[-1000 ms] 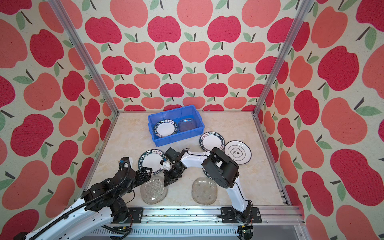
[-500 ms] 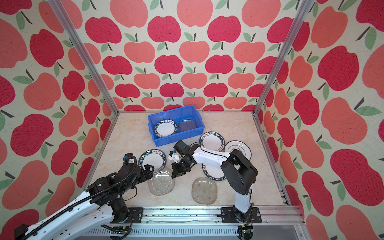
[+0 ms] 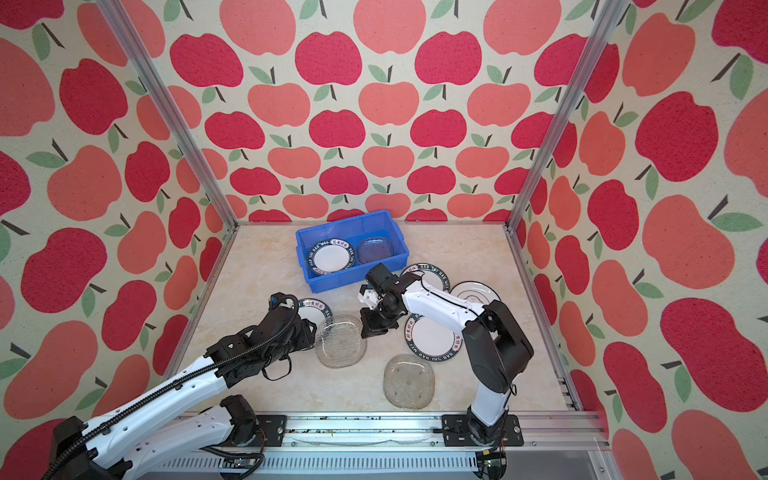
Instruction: Place the plates into the plastic bin on the countertop
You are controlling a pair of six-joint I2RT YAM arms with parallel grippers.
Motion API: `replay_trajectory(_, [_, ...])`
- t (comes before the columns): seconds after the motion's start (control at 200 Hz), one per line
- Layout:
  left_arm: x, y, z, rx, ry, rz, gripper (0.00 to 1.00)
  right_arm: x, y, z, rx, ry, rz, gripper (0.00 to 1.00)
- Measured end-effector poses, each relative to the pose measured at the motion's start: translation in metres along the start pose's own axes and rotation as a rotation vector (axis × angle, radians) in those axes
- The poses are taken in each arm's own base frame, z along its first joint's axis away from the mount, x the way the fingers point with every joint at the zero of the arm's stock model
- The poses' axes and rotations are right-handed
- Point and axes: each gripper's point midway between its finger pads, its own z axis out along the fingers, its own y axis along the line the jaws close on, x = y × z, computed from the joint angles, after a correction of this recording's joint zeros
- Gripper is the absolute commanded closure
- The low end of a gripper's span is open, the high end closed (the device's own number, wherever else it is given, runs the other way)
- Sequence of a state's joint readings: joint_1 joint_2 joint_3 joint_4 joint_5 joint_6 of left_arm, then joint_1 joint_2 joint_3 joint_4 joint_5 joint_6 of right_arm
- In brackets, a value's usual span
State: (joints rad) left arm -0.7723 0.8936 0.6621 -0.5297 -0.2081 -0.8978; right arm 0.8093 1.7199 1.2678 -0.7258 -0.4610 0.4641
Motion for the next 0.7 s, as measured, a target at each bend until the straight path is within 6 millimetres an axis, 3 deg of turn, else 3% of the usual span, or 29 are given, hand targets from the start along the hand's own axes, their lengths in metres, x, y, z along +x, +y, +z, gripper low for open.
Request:
replay_trajectory(0.175, [0.004, -0.006, 0.009, 0.013, 0.039, 0.014, 0.48, -0.010, 0.001, -0.016, -0.010, -0.044, 0.001, 1.00])
replay_trajectory(0.3, [0.005, -0.010, 0.015, 0.024, 0.054, 0.020, 0.64, -0.013, 0.002, -0.020, -0.014, -0.055, 0.002, 1.00])
replay_trajectory(0.435, [0.003, -0.013, 0.019, 0.040, 0.062, 0.013, 0.74, -0.013, 0.004, -0.023, -0.028, -0.060, 0.001, 1.00])
replay_trajectory(0.495, [0.001, -0.017, 0.020, 0.055, 0.064, 0.018, 0.87, -0.013, 0.005, -0.023, -0.034, -0.059, 0.001, 1.00])
replay_trajectory(0.6, [-0.002, -0.024, 0.020, 0.073, 0.065, 0.020, 0.94, -0.014, 0.005, -0.023, -0.036, -0.061, 0.000, 1.00])
replay_trajectory(0.61, [-0.003, -0.025, 0.020, 0.075, 0.065, 0.017, 1.00, -0.014, 0.005, -0.023, -0.035, -0.061, 0.001, 1.00])
replay_trajectory(0.7, [-0.005, -0.029, 0.020, 0.088, 0.064, 0.022, 1.00, -0.016, 0.002, -0.025, -0.032, -0.069, 0.010, 1.00])
